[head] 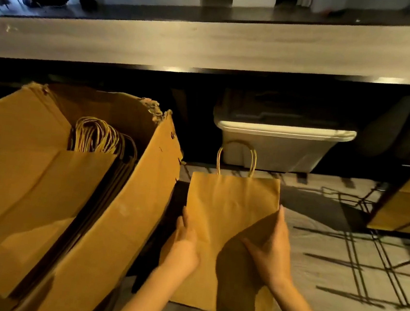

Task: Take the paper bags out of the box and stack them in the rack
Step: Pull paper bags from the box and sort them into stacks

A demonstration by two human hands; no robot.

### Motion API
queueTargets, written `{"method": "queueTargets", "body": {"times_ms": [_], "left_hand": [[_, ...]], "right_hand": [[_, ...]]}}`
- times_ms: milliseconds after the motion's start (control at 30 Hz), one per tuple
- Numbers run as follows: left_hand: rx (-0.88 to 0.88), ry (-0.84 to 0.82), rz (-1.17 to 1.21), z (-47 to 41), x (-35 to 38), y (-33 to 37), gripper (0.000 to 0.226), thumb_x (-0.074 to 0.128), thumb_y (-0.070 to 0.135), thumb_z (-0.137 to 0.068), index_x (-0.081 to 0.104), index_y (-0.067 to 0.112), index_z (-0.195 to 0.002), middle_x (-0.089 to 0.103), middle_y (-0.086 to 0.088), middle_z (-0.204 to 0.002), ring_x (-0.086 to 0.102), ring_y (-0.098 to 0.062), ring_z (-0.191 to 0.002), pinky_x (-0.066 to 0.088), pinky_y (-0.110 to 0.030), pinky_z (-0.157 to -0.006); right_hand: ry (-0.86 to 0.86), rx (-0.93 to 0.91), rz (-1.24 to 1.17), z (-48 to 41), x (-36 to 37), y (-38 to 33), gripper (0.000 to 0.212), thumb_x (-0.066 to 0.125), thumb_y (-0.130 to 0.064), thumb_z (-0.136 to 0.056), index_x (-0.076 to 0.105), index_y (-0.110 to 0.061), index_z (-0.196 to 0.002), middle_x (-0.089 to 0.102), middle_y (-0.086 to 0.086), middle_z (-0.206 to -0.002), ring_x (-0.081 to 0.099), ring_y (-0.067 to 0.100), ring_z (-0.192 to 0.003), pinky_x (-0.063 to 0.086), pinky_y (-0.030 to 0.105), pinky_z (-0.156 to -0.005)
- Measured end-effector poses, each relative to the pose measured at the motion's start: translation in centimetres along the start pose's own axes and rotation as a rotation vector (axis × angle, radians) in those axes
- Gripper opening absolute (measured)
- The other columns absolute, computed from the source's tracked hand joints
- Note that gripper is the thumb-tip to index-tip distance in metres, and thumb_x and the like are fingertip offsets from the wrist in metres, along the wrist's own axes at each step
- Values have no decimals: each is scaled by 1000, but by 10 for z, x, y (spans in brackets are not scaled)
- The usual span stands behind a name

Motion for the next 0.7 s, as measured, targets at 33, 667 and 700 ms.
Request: {"method": "queueTargets", "body": {"times_ms": [33, 667, 700], "left_hand": [[-41, -37, 4, -5, 8, -4, 100, 57, 11, -92, -29, 19, -143, -16, -5, -157, 21, -25, -143, 35, -33, -104], [382, 387, 83, 28, -104, 55, 55, 48, 47, -92, 32, 29, -142, 37, 5, -145, 43, -19, -127, 45, -39, -96], [421, 448, 59, 33, -125, 60, 51, 47, 47, -92, 38, 29, -138, 42, 5, -139, 45, -19, -122, 46, -39, -93]], "right_hand": [[-39, 8, 38, 3, 5, 9, 113, 84, -9, -66, 9, -12, -151, 30, 7, -151, 28, 22, -138, 26, 35, -114], [-42, -166, 48, -68, 5, -121, 79, 71, -33, -82, 28, -18, -146, 45, 4, -143, 44, 18, -129, 40, 32, -102], [-46, -211, 28, -74, 4, -143, 76, 71, -31, -83, 30, -18, -145, 50, 4, -138, 48, 18, -126, 41, 33, -101]]}}
Point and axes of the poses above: each hand's wrist, its own z-axis away from the middle knuckle, its own x-axis out of the palm, y = z × x, the point moved 2 cm from there along -z, towards the middle knuckle
